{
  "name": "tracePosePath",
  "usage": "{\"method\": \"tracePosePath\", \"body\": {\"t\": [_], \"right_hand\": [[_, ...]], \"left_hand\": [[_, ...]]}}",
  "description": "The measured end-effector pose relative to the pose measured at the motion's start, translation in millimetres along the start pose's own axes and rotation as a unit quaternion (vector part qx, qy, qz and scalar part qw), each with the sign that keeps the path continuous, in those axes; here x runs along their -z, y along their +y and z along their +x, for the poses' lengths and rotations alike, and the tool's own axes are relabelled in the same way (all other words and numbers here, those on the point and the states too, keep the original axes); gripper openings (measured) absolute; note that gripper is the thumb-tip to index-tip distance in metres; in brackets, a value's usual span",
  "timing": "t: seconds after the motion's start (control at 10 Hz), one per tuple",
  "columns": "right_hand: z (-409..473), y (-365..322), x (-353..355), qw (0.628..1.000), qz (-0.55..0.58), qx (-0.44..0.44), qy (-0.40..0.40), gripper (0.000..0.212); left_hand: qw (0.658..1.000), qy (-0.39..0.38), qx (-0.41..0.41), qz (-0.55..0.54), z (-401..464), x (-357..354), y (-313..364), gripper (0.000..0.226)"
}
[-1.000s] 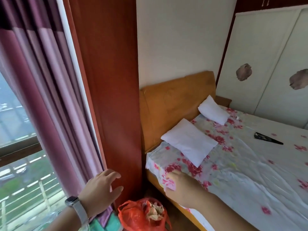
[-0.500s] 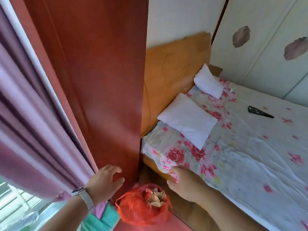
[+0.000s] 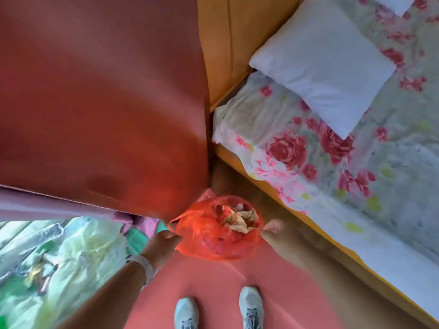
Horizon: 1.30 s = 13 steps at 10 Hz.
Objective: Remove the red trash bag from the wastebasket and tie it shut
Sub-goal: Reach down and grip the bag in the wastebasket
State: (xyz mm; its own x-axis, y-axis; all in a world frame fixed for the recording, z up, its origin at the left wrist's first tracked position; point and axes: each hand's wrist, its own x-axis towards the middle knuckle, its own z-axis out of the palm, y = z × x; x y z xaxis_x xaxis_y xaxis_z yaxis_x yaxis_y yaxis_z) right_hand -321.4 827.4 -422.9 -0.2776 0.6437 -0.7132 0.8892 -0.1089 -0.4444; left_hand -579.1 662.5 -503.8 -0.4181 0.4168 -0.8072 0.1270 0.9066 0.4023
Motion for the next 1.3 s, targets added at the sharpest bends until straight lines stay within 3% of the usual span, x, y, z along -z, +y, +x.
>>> {"method": "tracePosePath", "body": {"t": [0.1,0.2,0.3,0.6,0.7,0.8,0.9,1.0,1.1,1.2,1.3], "right_hand": [[50.5,44.7,-33.6,0.995,0.076,-0.067,-0.023,0.023],[97.7,93.1,-68.8,0.986,0.112,-0.115,-0.035,0.025],[135.4,129.4,-104.4,0.975,0.151,-0.155,-0.044,0.017],[205.3,180.3,-173.8,0.931,0.236,-0.276,0.04,0.02],[221.0,190.7,-186.5,0.883,0.331,-0.333,0.028,0.035],[236.8,202.2,-198.6,0.829,0.426,-0.362,-0.014,0.061],[252.4,209.5,-205.6,0.783,0.522,-0.337,-0.043,0.063],[268.2,215.0,-211.5,0.756,0.577,-0.305,-0.05,0.049],[281.4,226.5,-217.1,0.765,0.552,-0.332,-0.002,0.03],[281.9,231.0,-208.0,0.807,0.501,-0.307,0.053,0.021],[273.2,233.5,-191.7,0.822,0.488,-0.277,0.097,0.017]], "left_hand": [[0.997,-0.01,0.066,-0.045,46.0,-41.9,-27.9,0.036],[0.991,-0.022,0.106,-0.074,71.0,-76.0,-33.8,0.022],[0.986,-0.019,0.142,-0.091,107.2,-106.1,-55.7,0.022],[0.969,0.009,0.223,-0.104,170.2,-150.9,-101.9,0.024],[0.947,0.039,0.251,-0.199,184.7,-152.6,-105.9,0.043],[0.932,0.079,0.22,-0.277,201.4,-151.8,-112.2,0.032],[0.93,0.071,0.166,-0.321,214.4,-158.8,-111.7,0.024],[0.945,0.063,0.117,-0.3,222.3,-170.0,-109.6,0.017],[0.966,0.115,0.088,-0.212,227.9,-176.0,-112.1,0.023],[0.963,0.187,0.061,-0.182,228.7,-179.5,-111.0,0.027],[0.958,0.227,0.022,-0.173,188.3,-171.5,-64.0,0.02]]}}
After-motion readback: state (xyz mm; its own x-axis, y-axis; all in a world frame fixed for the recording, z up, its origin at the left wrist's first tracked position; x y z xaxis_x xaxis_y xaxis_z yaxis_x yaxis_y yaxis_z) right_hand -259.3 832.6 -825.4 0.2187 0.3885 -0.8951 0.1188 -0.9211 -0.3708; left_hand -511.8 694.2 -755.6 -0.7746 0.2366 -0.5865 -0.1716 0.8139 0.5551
